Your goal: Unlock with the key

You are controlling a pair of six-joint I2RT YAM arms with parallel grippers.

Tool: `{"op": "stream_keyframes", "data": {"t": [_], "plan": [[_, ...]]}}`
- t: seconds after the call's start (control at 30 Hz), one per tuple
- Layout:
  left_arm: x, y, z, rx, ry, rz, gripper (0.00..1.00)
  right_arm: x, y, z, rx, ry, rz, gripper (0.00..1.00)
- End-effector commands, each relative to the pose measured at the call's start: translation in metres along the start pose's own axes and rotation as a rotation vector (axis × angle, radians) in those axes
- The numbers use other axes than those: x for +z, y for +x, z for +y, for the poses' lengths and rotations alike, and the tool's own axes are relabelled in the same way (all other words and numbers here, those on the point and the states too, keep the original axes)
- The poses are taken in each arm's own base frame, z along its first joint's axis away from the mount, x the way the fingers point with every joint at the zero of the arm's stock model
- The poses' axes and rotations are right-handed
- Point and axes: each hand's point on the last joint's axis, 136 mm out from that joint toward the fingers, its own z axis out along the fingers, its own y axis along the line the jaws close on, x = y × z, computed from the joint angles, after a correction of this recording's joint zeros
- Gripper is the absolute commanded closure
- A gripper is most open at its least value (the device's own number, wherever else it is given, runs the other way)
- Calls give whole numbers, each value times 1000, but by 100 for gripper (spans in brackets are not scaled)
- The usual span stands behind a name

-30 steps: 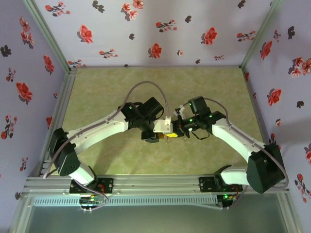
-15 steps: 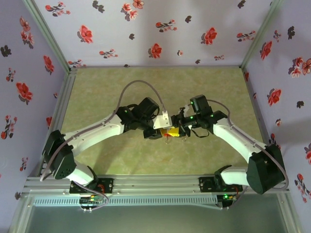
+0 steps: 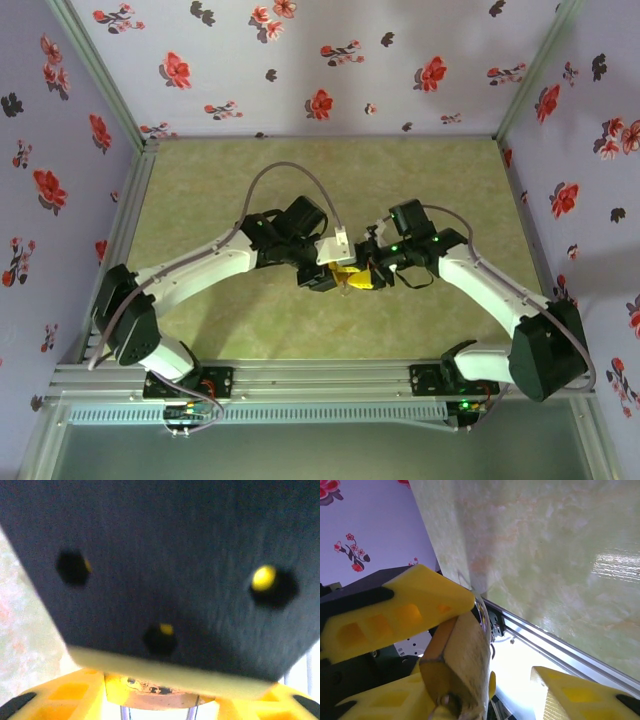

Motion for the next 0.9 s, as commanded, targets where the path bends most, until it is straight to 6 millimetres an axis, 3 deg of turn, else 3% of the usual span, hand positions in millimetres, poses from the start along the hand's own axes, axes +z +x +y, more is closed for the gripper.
{"op": "stream_keyframes", "data": {"t": [0.0,0.2,0.23,0.3,0.37,0.4,0.5,0.6,0.67,0.73,0.87], "plan": [[-11,-31,-5,45,45,-89,100,4,-6,0,-30,15,-18,54],[-10,-34,-2,44,42,-90,99,5,-9,-3,-30,35,-33,86],[-11,-35,0,35,33,-95,93,4,-9,-1,-34,34,-36,92],[-17,-38,13,-29,-18,-117,62,1,-11,1,-47,50,-51,98],[-28,-41,32,-144,-83,-167,38,-6,-15,3,-66,66,-84,100],[-38,-41,45,-215,-126,-201,30,-10,-20,5,-69,66,-109,100],[-74,-45,70,-487,-195,-356,20,-27,-41,11,-78,57,-209,100],[-105,-42,79,-721,-225,-493,15,-48,-64,25,-106,12,-338,100],[-111,-39,78,-833,-220,-534,16,-56,-77,42,-145,-32,-398,100],[-107,-35,75,-957,-189,-548,22,-61,-87,58,-185,-60,-436,100],[-80,-26,70,-1102,-137,-511,38,-67,-103,78,-226,-99,-494,100]]}}
